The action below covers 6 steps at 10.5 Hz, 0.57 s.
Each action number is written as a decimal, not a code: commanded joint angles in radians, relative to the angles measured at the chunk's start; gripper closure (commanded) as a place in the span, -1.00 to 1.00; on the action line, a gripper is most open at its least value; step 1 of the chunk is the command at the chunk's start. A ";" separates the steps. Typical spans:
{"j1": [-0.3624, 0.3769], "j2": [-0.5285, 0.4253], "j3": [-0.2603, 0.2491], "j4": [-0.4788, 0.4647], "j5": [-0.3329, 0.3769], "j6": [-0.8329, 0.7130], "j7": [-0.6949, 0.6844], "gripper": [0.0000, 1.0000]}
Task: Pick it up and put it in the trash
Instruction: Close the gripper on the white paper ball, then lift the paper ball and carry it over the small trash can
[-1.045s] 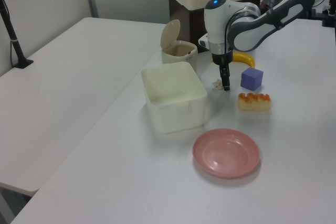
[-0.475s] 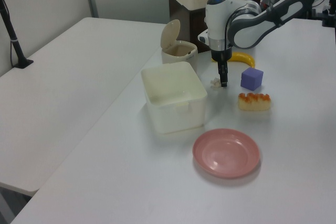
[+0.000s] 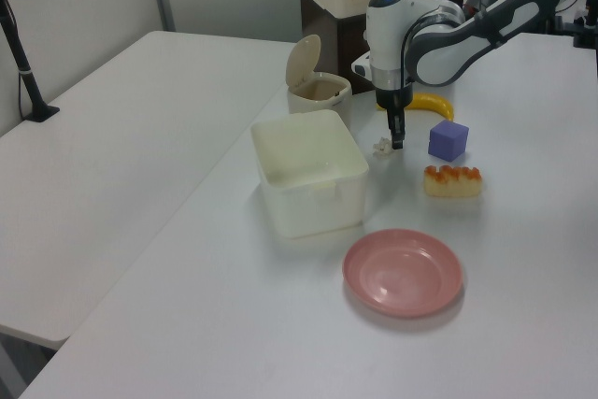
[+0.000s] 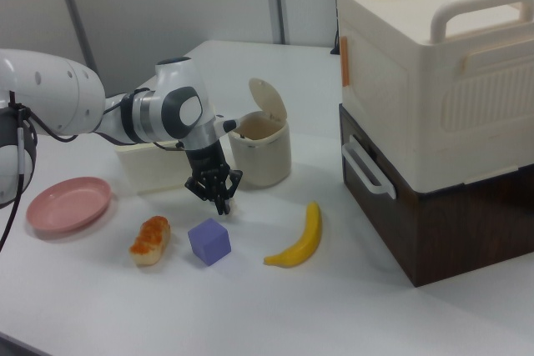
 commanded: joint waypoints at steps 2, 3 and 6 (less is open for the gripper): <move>-0.024 -0.012 0.017 -0.015 0.006 0.044 -0.011 1.00; -0.030 -0.024 0.019 -0.015 0.020 0.043 -0.011 1.00; -0.035 -0.087 0.019 0.033 0.101 0.031 -0.015 1.00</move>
